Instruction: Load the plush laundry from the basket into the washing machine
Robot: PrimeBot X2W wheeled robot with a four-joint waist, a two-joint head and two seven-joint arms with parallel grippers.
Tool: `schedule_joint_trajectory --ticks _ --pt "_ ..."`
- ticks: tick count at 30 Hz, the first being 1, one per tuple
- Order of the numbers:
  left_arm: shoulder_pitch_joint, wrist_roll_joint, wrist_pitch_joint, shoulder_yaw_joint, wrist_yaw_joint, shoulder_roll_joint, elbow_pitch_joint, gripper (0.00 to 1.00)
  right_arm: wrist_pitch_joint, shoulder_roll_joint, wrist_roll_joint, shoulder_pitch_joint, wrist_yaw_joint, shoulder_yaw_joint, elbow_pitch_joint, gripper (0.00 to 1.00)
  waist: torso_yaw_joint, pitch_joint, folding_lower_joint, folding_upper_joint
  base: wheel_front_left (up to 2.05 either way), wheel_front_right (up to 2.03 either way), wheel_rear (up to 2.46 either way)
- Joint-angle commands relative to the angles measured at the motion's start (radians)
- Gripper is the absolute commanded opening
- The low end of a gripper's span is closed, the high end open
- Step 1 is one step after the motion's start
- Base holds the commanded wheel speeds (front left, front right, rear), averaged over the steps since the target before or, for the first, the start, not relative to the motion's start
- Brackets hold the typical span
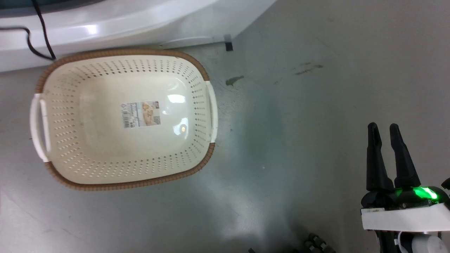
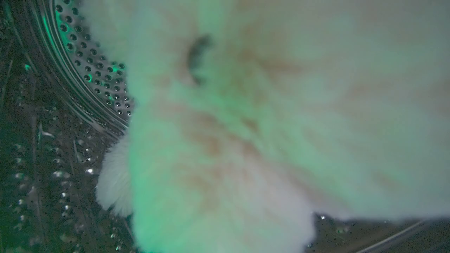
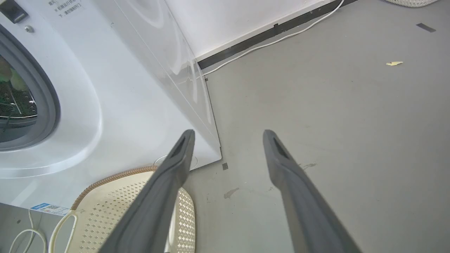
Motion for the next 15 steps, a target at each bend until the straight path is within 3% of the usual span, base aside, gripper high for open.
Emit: schedule_joint_trajectory --ticks 1,10,12,13,15 --pt "-0.034 0.008 0.007 -0.006 -0.009 0.004 -0.003 0.0 -0.004 0.0 0.007 -0.003 -0.001 0.003 -0.006 1.0 -0.016 0.018 -0.0001 -0.0001 0.0 0.0 0.0" --pt "-0.111 0.023 0.121 -0.044 -0.012 0.008 0.042 0.0 -0.004 0.0 0.018 -0.001 -0.001 0.01 -0.02 1.0 -0.034 0.051 -0.0001 -0.0001 0.0 0.0 0.0" --pt "-0.117 0.018 0.136 -0.046 -0.009 -0.001 0.055 0.59 -0.004 0.0 0.02 -0.004 -0.001 0.008 -0.02 1.0 -0.03 0.055 -0.0001 -0.0001 0.0 0.0 0.0" --pt "-0.118 0.015 0.135 -0.047 -0.009 -0.006 0.059 1.0 -0.004 0.0 0.022 -0.005 -0.001 0.007 -0.018 1.0 -0.027 0.056 -0.0001 -0.0001 0.0 0.0 0.0" --pt "-0.114 0.005 0.136 -0.046 -0.01 -0.018 0.072 1.0 -0.004 0.0 0.025 -0.011 -0.001 0.006 -0.016 1.0 -0.019 0.055 -0.0001 -0.0001 0.0 0.0 0.0"
